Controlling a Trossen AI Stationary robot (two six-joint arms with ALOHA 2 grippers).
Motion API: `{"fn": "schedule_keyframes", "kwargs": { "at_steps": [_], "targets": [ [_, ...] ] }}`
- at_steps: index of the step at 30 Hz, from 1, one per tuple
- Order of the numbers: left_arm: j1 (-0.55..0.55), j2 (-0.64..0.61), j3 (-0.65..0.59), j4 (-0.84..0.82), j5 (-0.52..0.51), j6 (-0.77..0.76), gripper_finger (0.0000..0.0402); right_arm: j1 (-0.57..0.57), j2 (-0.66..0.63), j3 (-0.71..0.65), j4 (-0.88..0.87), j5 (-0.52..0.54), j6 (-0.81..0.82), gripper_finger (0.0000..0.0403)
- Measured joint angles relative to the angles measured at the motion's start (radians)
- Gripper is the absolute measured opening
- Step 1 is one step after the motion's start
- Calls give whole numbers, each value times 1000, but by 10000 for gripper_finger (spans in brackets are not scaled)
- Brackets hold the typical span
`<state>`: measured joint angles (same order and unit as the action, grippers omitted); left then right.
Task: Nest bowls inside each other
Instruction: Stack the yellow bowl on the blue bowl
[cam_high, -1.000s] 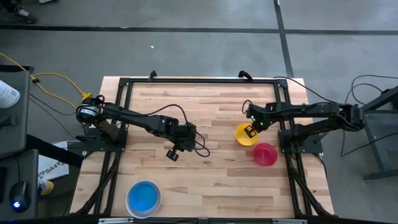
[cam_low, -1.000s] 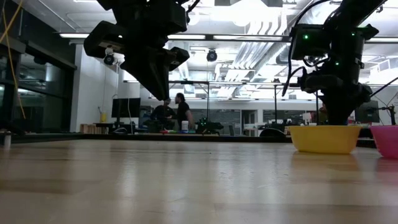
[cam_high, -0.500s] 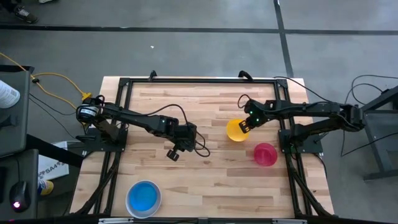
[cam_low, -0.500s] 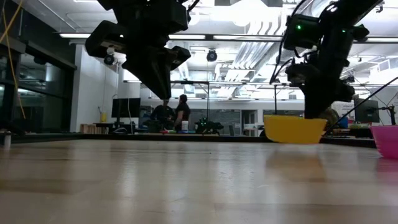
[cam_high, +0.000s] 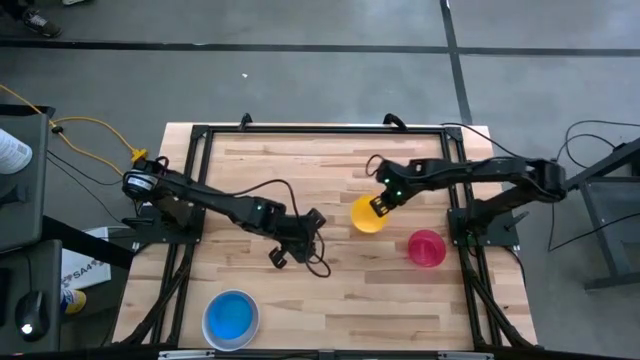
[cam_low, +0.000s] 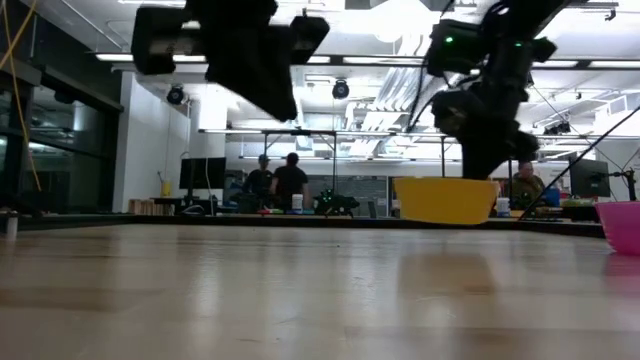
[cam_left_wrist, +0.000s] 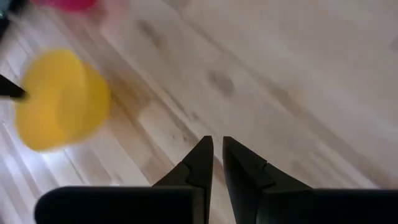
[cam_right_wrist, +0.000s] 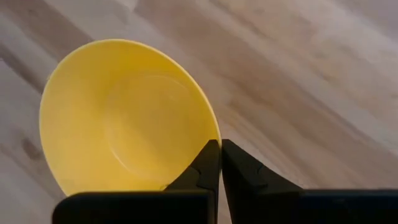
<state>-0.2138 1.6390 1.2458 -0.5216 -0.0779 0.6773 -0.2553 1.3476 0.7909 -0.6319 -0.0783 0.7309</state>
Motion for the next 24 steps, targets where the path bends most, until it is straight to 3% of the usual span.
{"fn": "schedule_keyframes", "kwargs": {
  "at_steps": [11, 17, 24],
  "targets": [
    [3, 14, 44, -48, 38, 0, 35, 132, 225, 263, 31, -36, -68, 4],
    [4, 31, 42, -85, 35, -4, 35, 186, 261, 365, -7, -43, -77, 4],
    [-18, 30, 44, -71, 13, -8, 35, 216, 262, 372, -21, -34, -48, 4]
  ]
}}
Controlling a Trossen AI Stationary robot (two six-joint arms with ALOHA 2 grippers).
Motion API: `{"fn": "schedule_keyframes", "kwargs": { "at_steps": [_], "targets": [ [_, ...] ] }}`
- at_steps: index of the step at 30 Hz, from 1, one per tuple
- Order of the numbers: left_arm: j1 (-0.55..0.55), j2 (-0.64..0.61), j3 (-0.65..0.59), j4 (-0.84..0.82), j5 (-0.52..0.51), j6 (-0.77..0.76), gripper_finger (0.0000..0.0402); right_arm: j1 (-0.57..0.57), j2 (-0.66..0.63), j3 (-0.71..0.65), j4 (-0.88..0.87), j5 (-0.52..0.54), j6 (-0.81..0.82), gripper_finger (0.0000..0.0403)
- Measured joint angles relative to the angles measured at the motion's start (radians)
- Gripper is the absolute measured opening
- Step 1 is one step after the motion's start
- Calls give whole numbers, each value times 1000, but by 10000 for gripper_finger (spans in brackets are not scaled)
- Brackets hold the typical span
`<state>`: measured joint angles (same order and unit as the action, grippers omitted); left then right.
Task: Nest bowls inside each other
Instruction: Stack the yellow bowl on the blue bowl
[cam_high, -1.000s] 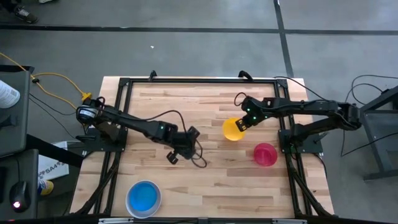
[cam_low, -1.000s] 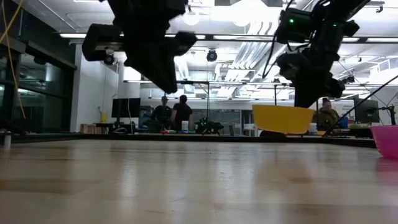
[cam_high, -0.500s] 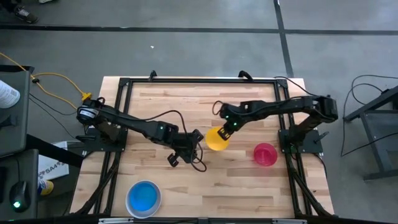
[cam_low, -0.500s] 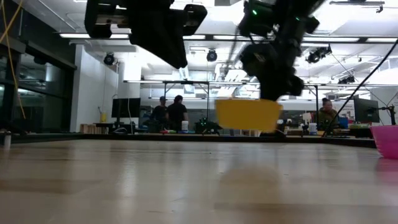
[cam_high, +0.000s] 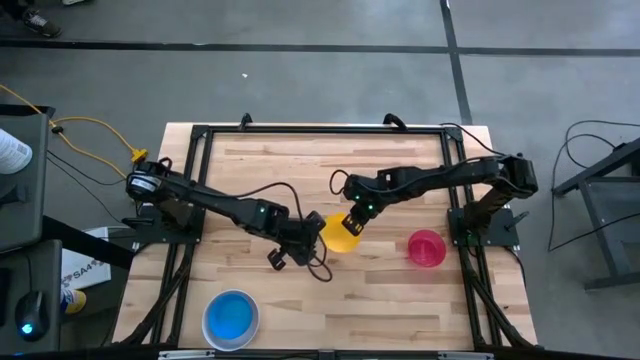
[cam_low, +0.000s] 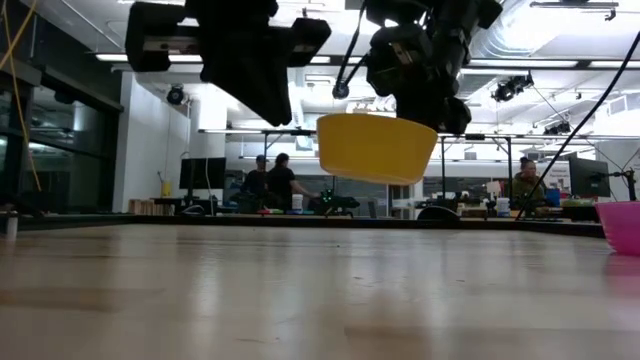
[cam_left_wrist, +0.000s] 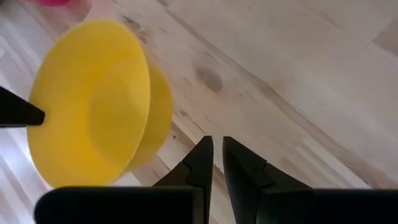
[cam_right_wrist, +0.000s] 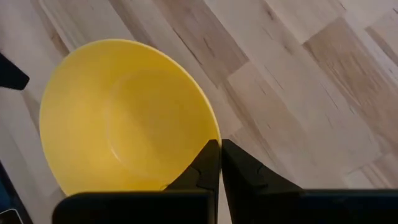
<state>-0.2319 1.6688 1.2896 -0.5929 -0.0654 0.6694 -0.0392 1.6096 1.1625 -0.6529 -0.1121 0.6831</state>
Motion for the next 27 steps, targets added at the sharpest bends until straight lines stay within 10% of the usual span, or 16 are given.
{"fn": "schedule_keyframes", "kwargs": {
  "at_steps": [27],
  "targets": [
    [-13, -1, 87, -41, 51, -46, 36, 75, 0, 0, 11, 9, 54, 4]
  ]
}}
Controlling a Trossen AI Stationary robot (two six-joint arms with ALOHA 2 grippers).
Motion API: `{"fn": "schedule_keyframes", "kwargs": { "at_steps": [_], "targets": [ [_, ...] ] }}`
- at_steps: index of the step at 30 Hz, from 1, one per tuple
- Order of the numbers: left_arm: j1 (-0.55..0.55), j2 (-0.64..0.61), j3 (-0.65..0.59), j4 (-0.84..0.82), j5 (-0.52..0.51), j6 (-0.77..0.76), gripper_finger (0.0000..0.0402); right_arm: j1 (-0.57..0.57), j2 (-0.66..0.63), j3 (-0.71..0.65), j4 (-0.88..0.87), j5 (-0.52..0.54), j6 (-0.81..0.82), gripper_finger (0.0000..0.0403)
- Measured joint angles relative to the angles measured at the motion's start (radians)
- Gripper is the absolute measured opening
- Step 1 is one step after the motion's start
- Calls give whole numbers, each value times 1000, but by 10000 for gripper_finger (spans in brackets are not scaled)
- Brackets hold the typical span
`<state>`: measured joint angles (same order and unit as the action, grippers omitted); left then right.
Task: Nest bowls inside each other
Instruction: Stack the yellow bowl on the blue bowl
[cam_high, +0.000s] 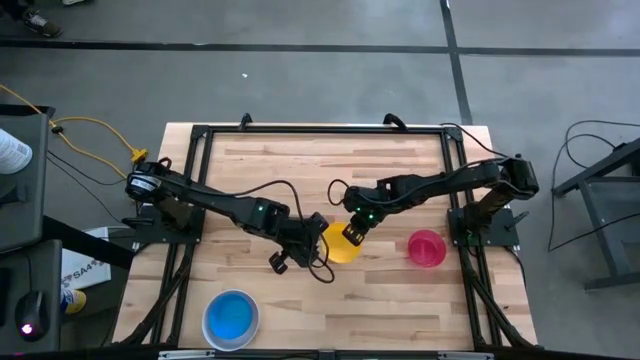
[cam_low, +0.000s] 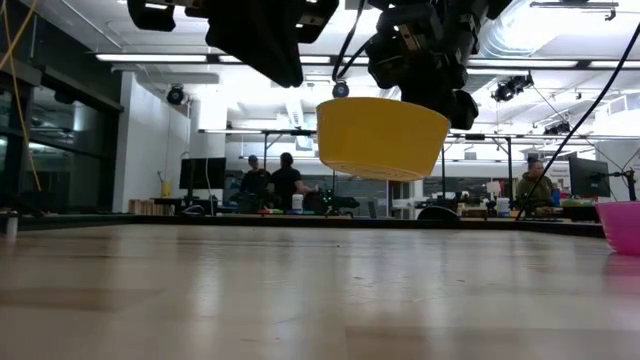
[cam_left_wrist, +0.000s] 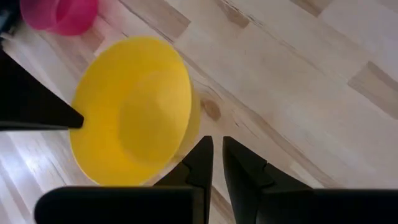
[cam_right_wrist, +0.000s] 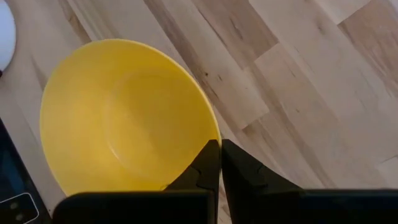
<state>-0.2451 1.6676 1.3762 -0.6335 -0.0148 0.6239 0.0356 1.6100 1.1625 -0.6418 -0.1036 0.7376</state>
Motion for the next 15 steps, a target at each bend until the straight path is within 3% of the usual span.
{"fn": "schedule_keyframes", "kwargs": {
  "at_steps": [15],
  "targets": [
    [2, 0, 0, -2, 35, -5, 36, 0, 0, 0, 0, -1, 0, 4]
  ]
}}
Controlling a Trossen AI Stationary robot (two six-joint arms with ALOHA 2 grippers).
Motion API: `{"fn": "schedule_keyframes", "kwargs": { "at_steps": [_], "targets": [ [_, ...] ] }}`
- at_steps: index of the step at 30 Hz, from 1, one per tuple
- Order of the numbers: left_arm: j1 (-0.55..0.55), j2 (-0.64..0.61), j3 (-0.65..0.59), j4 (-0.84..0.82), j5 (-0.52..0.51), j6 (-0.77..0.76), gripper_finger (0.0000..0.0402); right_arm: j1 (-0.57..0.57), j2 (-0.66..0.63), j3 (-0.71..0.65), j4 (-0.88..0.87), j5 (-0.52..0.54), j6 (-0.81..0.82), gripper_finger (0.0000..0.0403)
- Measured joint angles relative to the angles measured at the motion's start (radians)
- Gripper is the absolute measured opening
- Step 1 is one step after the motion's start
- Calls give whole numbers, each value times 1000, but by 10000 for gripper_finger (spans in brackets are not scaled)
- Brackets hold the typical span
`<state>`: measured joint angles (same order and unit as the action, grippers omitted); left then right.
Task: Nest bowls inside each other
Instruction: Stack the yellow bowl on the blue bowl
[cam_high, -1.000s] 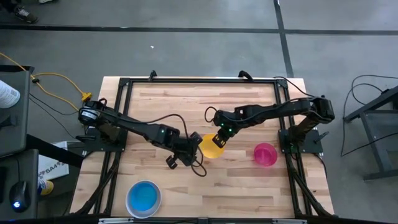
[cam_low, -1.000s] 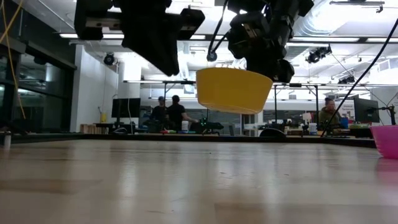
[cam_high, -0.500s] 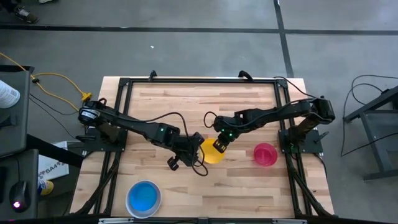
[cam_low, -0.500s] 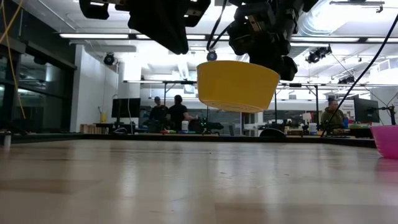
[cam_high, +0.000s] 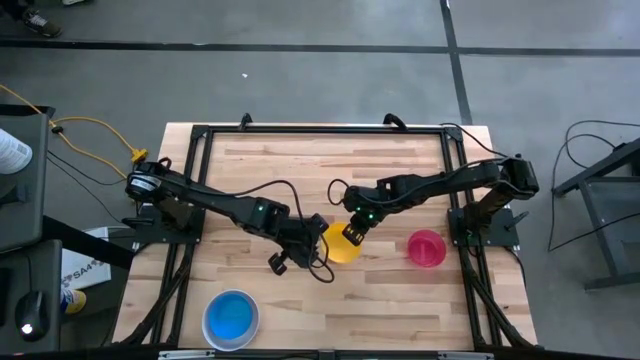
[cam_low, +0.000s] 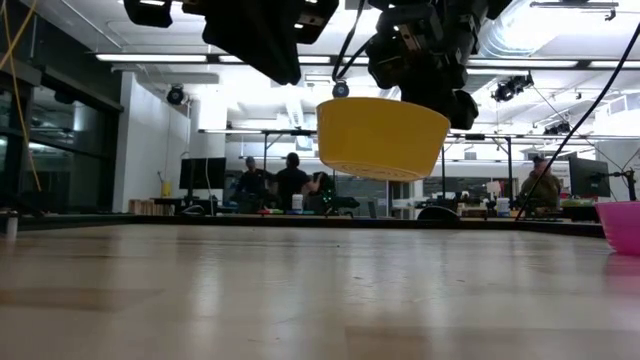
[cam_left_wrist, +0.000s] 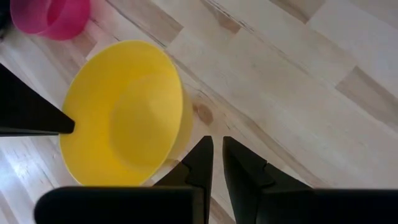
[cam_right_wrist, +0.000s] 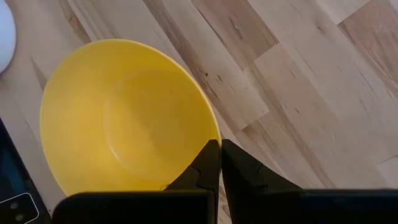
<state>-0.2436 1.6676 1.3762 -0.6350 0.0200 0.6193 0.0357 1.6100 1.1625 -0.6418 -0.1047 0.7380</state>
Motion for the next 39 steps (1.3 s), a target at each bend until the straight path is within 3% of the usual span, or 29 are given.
{"fn": "schedule_keyframes", "kwargs": {
  "at_steps": [11, 24, 39],
  "targets": [
    [1, 0, 0, 5, 0, 0, 121, 0, 0, 0, 29, -3, 0, 4],
    [1, 1, -1, -32, 54, 4, 125, 0, 124, 9, 117, -114, -27, 4],
    [2, 32, 0, -62, 75, 30, 125, -3, 120, 45, 134, -109, -58, 4]
  ]
}}
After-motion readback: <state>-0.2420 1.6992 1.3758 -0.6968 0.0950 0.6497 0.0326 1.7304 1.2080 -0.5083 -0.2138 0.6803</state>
